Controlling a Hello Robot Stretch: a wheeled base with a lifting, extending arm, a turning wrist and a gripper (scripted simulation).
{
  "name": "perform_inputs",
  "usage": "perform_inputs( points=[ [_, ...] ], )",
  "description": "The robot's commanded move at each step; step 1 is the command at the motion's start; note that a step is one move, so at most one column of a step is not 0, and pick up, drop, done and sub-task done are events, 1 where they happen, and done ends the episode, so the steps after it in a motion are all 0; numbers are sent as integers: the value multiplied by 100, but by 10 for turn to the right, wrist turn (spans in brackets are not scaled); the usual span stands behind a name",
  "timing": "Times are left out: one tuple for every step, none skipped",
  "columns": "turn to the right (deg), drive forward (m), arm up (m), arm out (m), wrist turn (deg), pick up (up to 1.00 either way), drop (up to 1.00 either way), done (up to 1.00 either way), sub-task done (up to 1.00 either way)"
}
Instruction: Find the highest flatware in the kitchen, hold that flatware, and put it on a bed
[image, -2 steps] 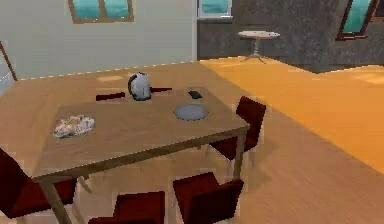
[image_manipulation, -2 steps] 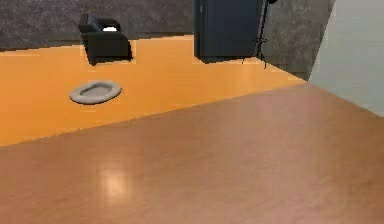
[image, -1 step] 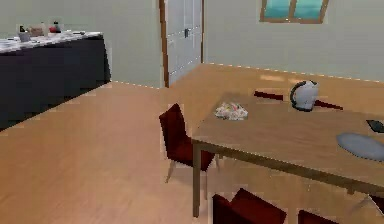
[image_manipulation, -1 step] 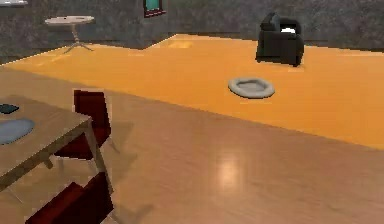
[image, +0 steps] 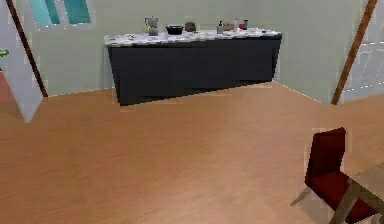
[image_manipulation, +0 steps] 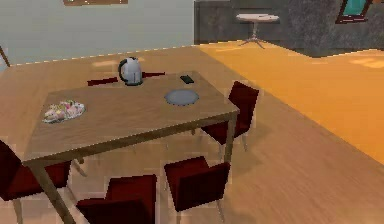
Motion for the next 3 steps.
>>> perform_inputs(
  points=[
    [-180,0,0,0,0,0,0,0,0],
    [0,20,0,0,0,0,0,0,0],
    [450,0,0,0,0,0,0,0,0]
  ],
)
